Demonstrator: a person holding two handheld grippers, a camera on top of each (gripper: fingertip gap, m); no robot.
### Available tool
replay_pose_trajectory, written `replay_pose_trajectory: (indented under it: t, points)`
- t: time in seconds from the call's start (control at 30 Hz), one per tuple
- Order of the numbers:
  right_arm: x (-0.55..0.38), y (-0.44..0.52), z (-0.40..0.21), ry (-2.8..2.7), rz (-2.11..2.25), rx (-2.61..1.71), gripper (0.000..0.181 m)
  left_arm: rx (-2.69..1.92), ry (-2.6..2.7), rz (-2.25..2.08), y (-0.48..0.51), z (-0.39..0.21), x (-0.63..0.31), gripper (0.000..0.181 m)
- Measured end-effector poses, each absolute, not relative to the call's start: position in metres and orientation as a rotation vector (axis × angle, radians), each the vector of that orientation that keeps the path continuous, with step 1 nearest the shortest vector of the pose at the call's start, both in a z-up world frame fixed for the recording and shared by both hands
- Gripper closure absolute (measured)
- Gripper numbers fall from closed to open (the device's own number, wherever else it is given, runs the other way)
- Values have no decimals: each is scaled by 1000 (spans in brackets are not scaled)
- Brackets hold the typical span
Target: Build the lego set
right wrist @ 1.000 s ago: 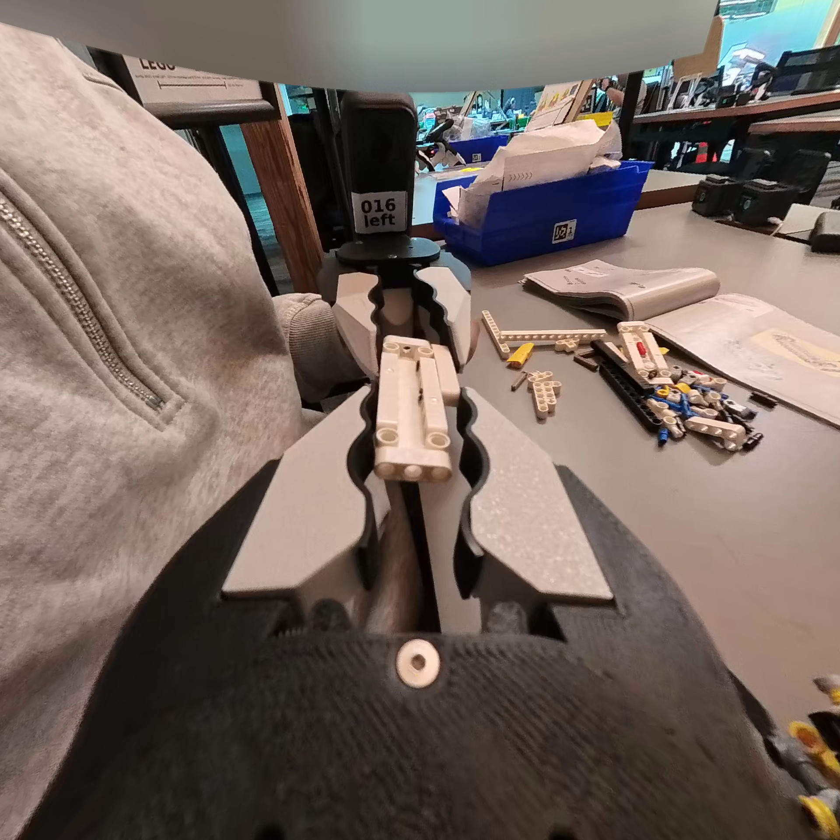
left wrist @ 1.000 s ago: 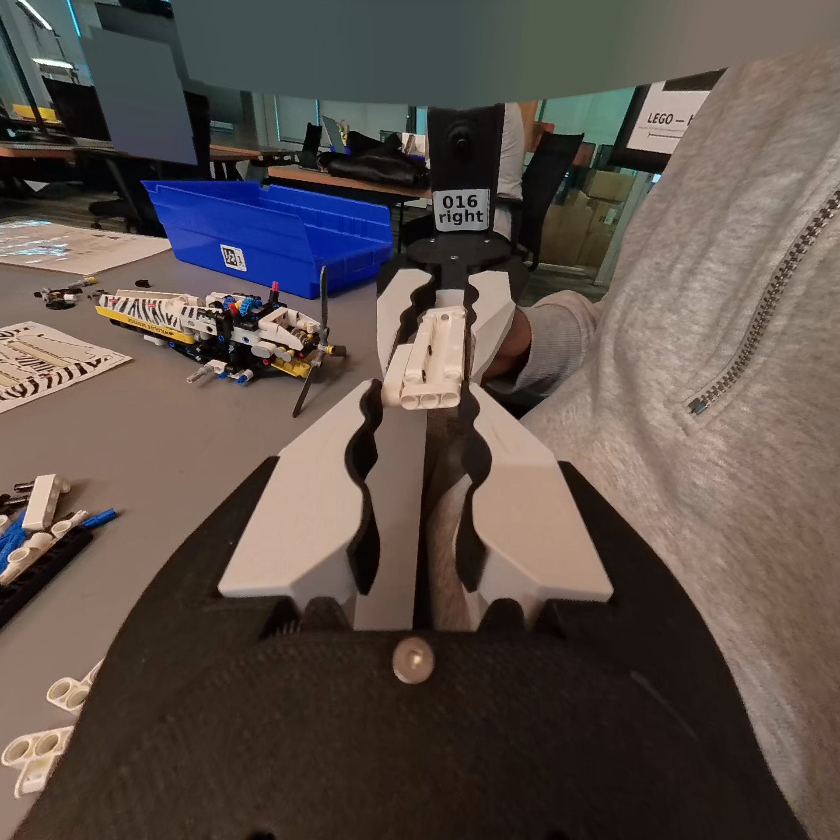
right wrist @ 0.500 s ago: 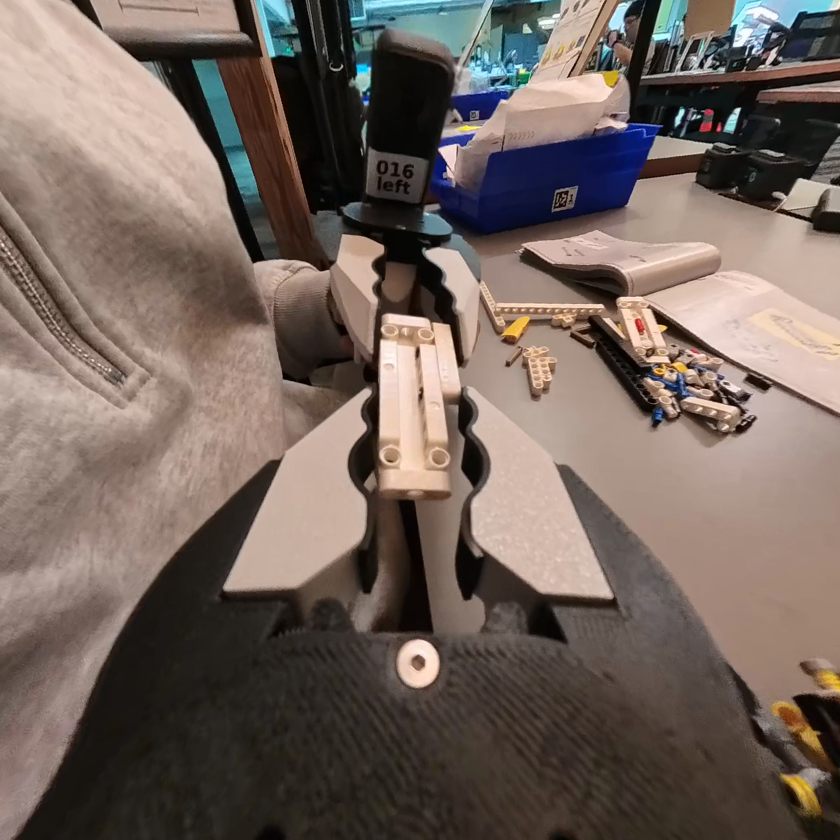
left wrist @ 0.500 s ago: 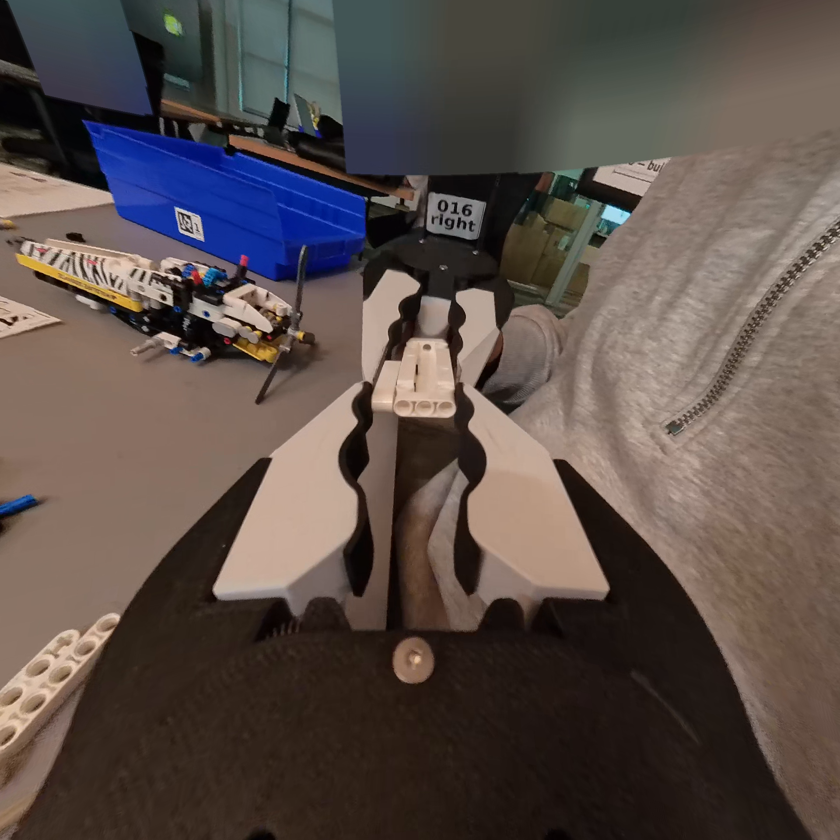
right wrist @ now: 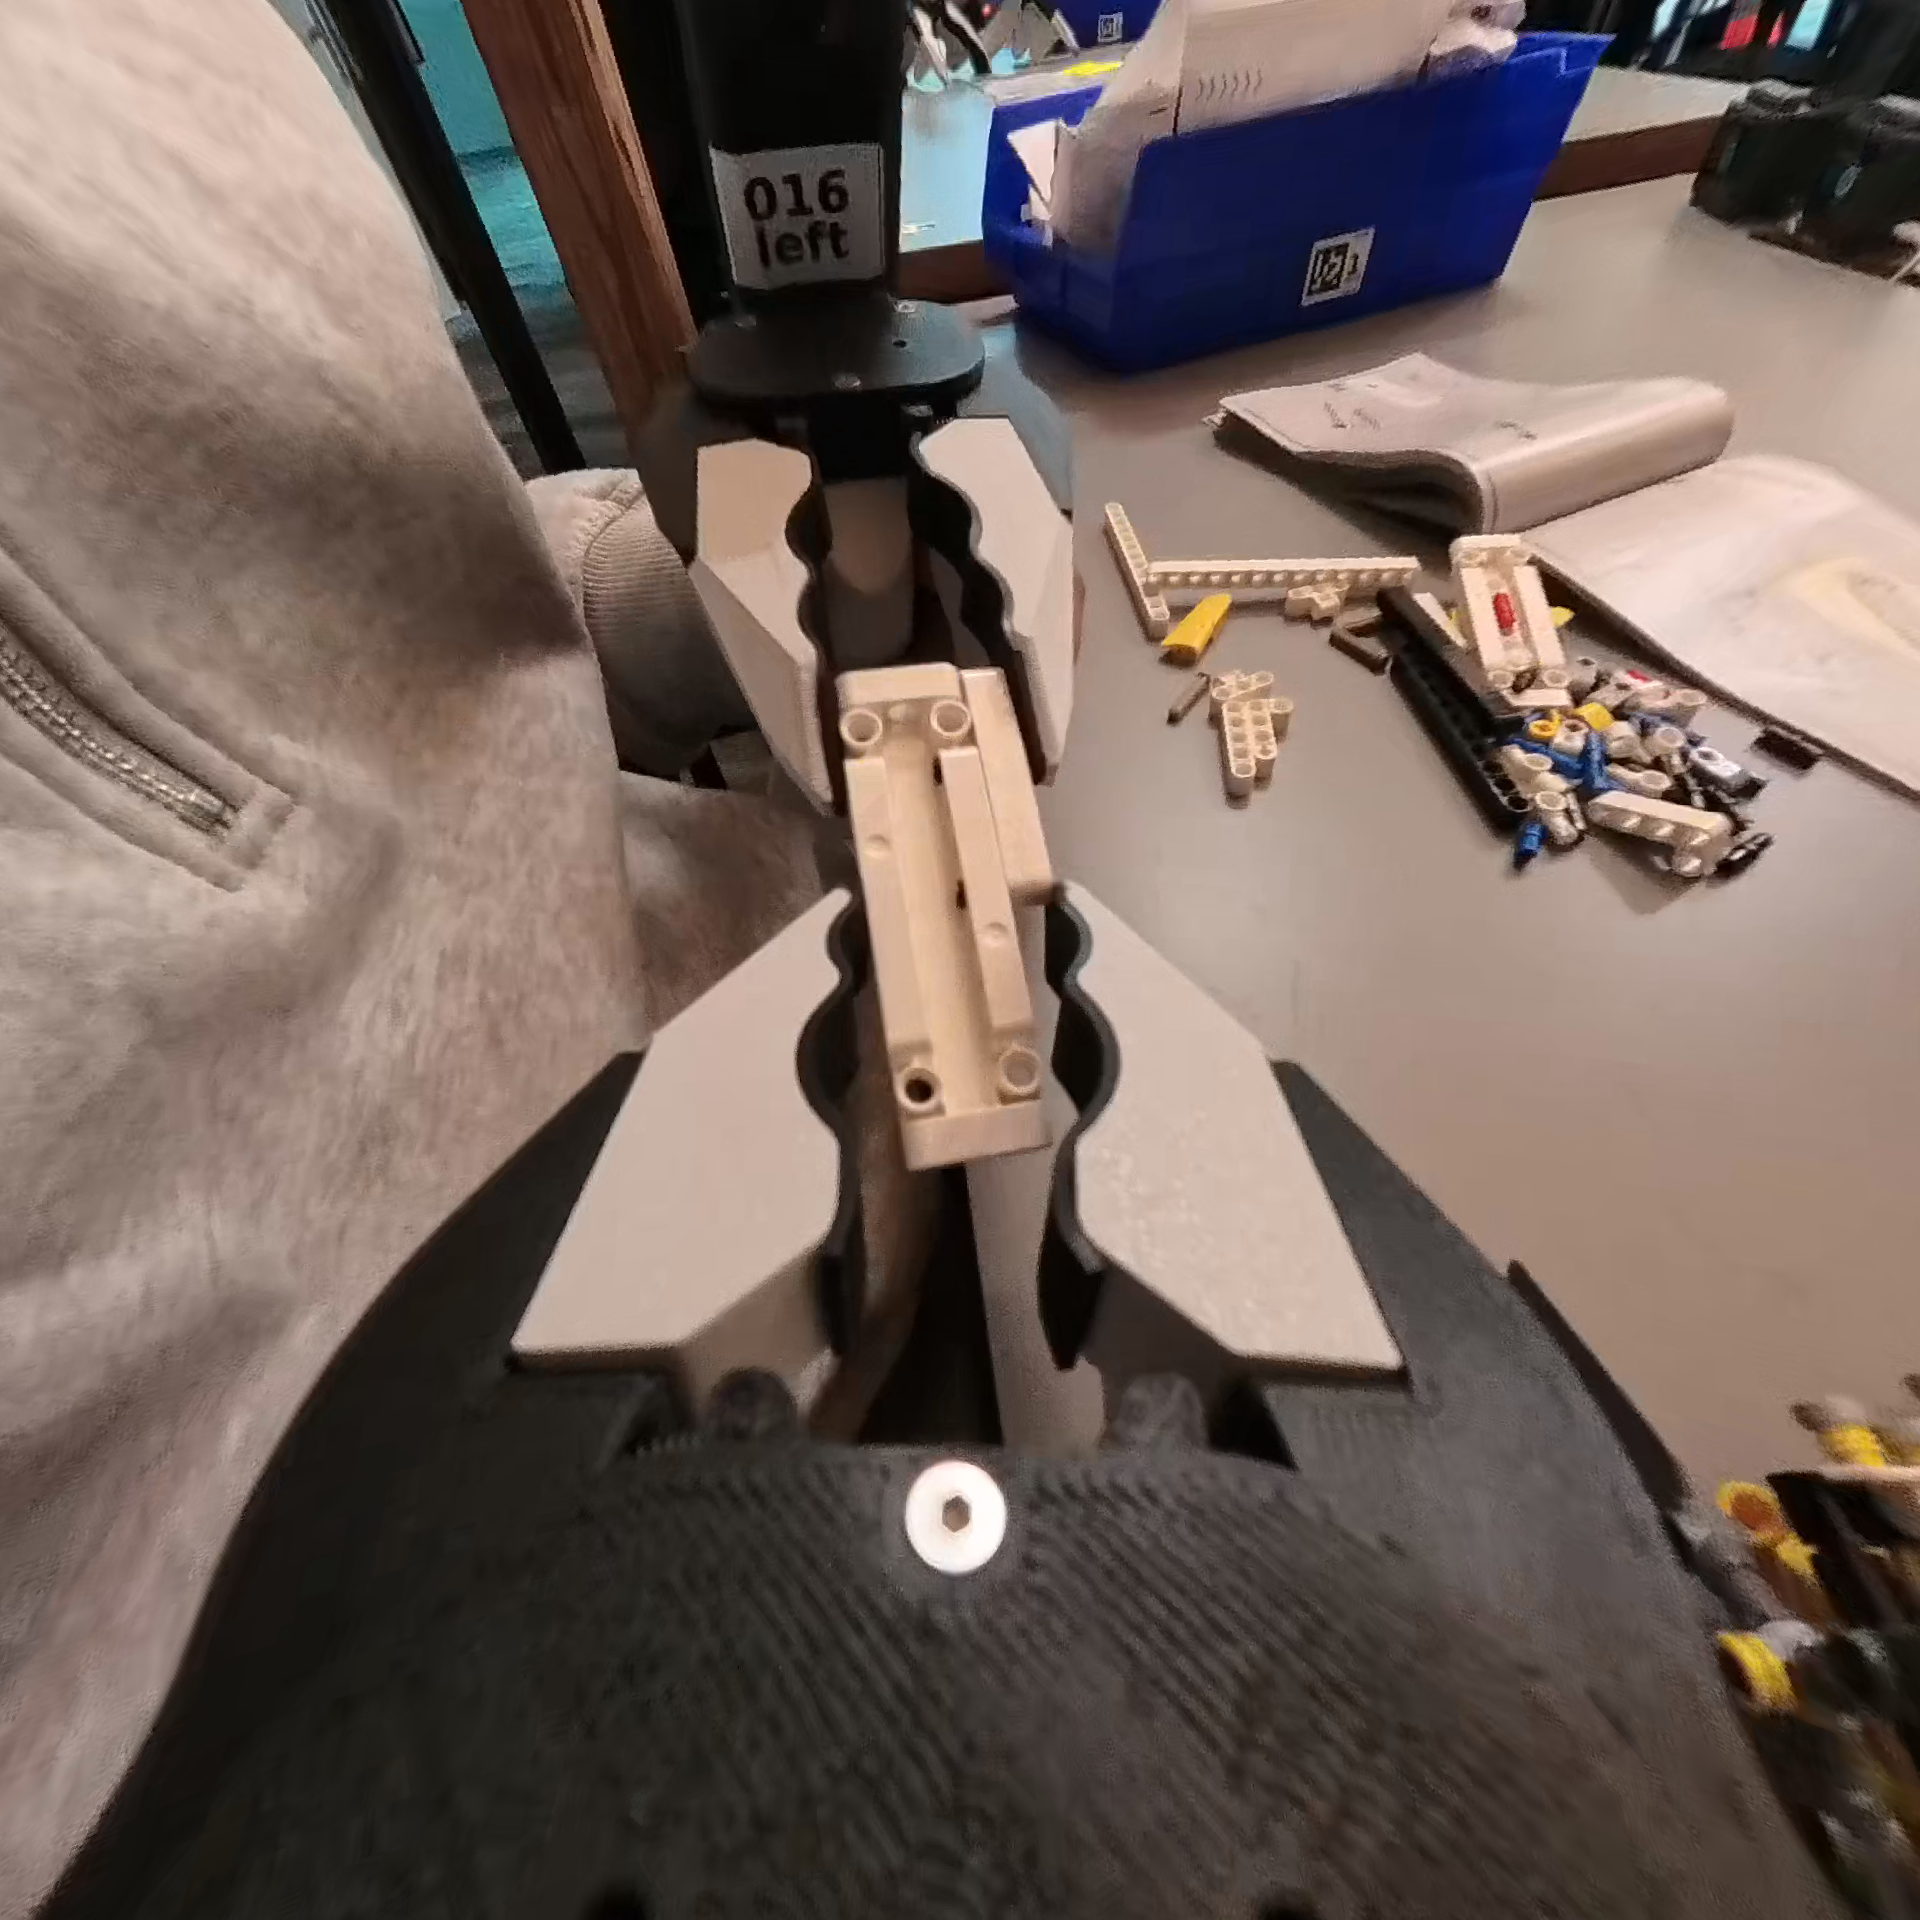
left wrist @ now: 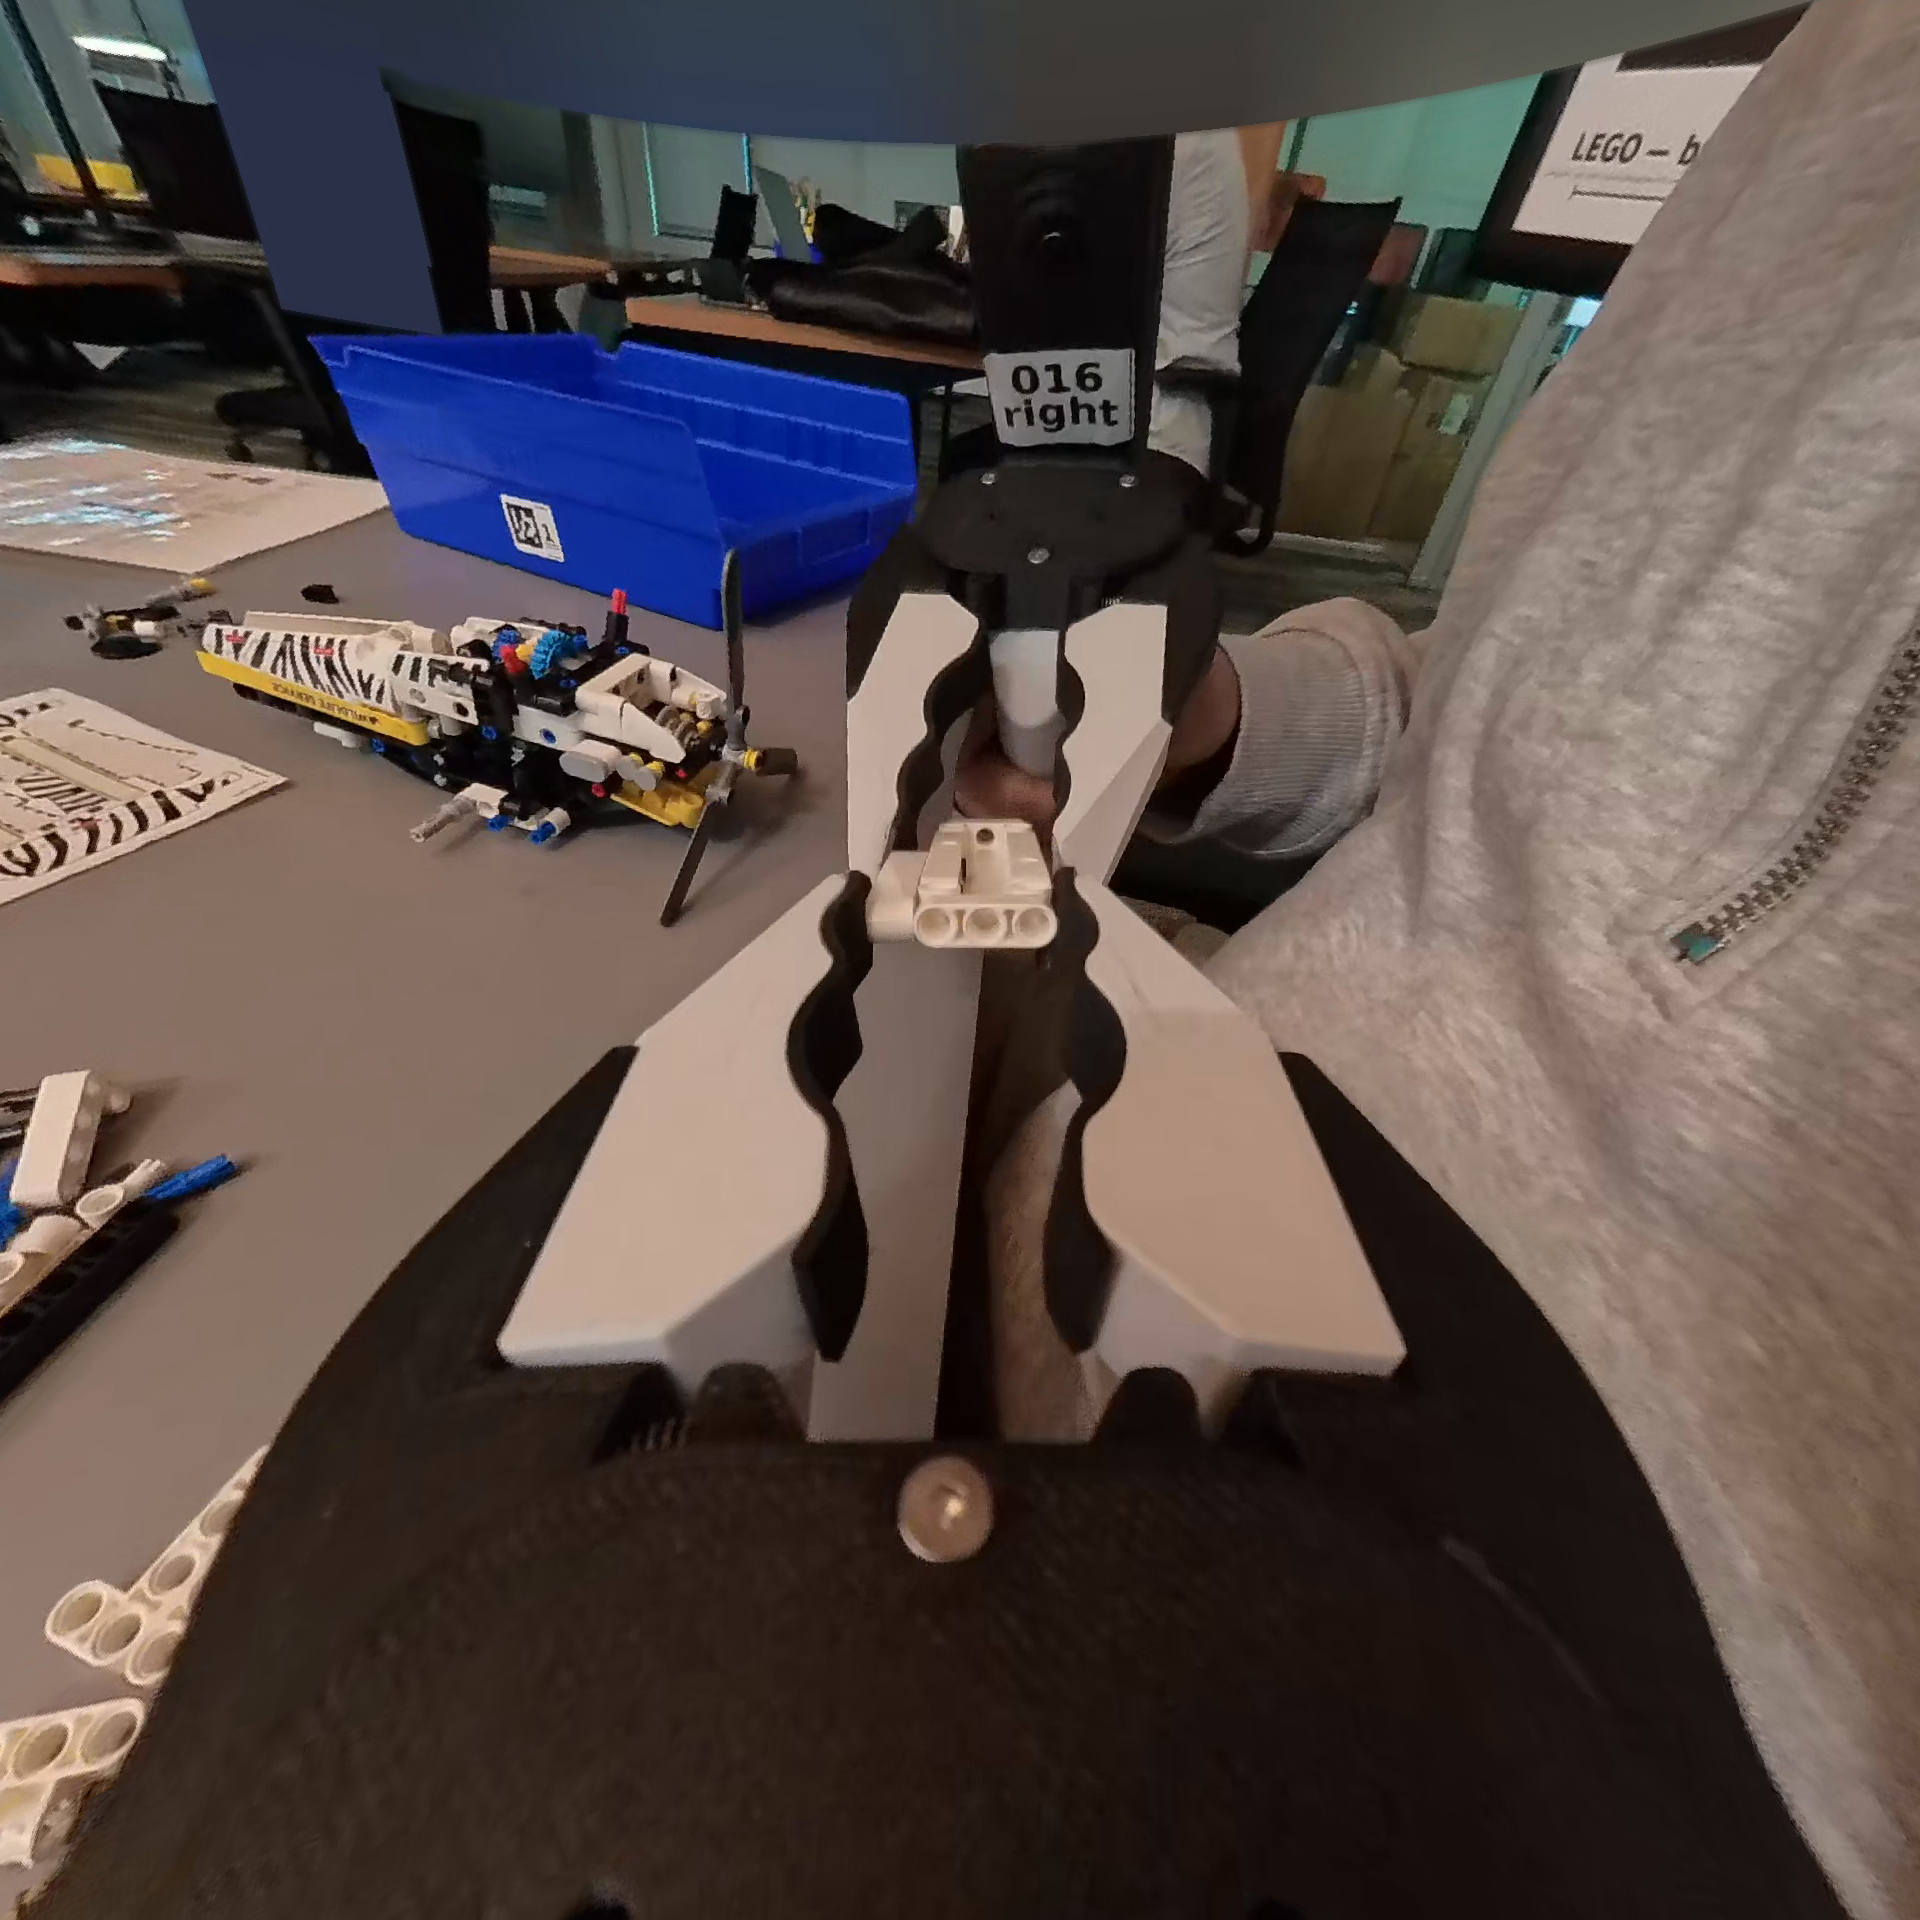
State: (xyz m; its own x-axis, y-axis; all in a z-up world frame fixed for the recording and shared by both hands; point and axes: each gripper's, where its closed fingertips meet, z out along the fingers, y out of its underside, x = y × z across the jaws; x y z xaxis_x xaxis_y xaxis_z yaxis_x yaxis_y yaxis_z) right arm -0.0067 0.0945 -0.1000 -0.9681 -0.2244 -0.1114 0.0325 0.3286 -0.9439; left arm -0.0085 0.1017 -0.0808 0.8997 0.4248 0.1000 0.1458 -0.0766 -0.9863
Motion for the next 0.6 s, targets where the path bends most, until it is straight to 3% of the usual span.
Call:
replay_pose_trajectory:
  t: [0.37,0.6]
  points:
    - [-23,90,-102,2454,-1712,-107,149,-1681,-551,276,94,-86,-24,144]
    - [-36,79,-151,2801,-1419,-161,149,-2098,-598,565,73,-132,-36,140]
